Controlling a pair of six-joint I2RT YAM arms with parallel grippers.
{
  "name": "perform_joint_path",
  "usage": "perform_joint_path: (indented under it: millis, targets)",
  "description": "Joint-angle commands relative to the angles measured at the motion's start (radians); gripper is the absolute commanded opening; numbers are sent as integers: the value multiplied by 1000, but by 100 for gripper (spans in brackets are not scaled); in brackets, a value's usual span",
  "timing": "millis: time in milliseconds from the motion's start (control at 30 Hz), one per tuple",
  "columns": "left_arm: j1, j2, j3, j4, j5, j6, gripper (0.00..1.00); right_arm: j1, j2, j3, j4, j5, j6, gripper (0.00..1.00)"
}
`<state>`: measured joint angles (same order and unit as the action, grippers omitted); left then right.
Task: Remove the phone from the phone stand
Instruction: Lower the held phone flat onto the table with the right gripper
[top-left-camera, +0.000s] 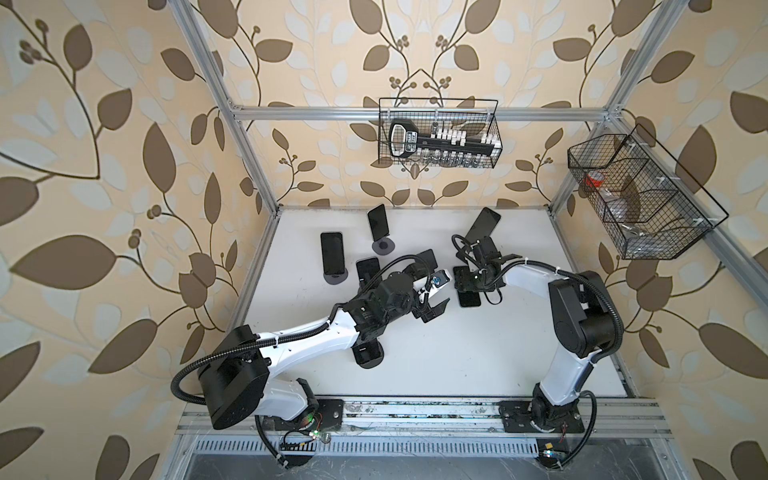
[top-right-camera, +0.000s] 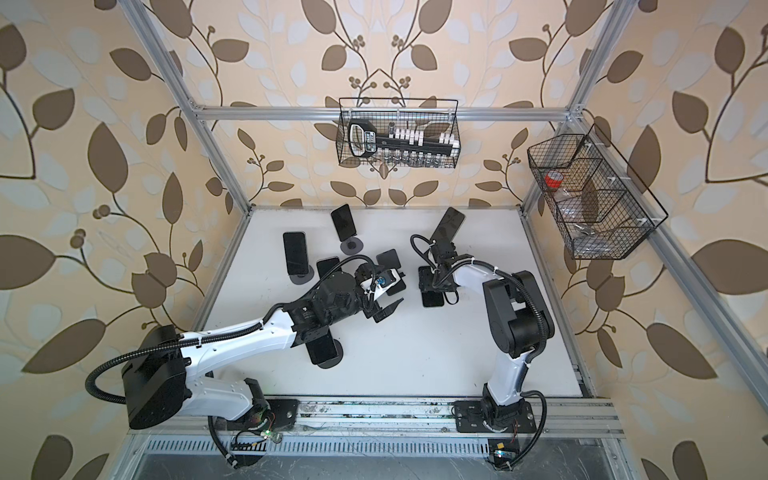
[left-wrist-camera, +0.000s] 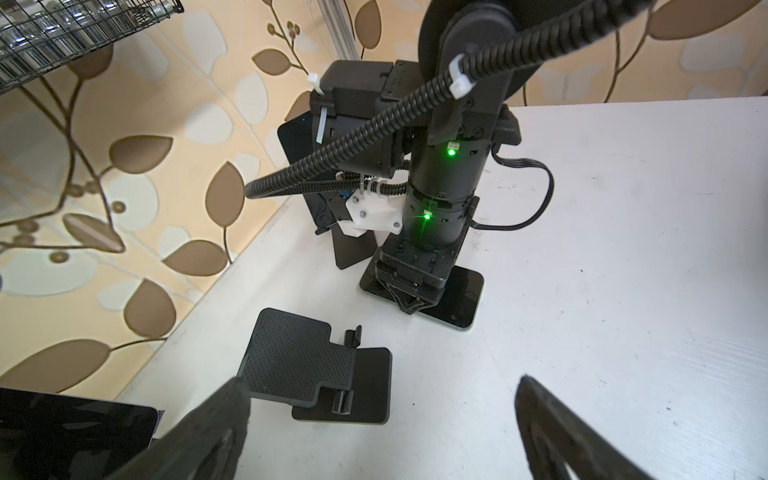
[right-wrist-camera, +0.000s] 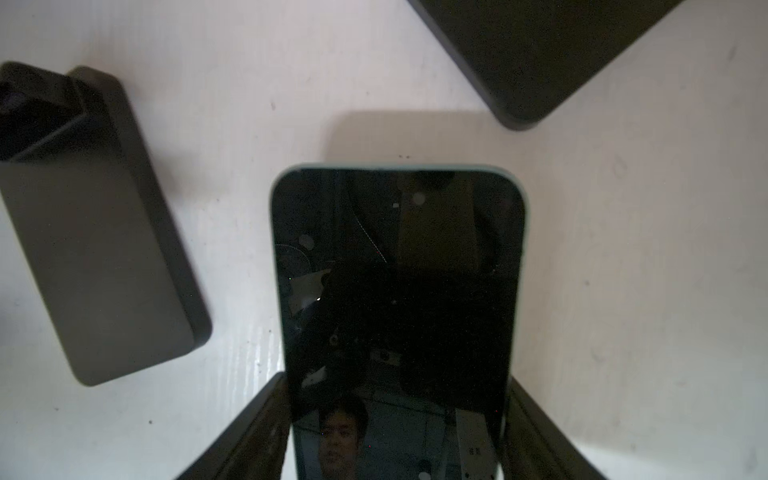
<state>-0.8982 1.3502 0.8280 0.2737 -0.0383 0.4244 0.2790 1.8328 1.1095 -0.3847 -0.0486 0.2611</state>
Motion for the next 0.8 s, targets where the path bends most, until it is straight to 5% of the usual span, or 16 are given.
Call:
perform_joint_path:
  millis: [0,767]
  targets:
    - [-13,-16,15,20,-16,26,99,13,29,25,-5,-7,-3,69]
    - [-40,-8,23,1,-50,58,99,33,-40,-68,23,126,82,74]
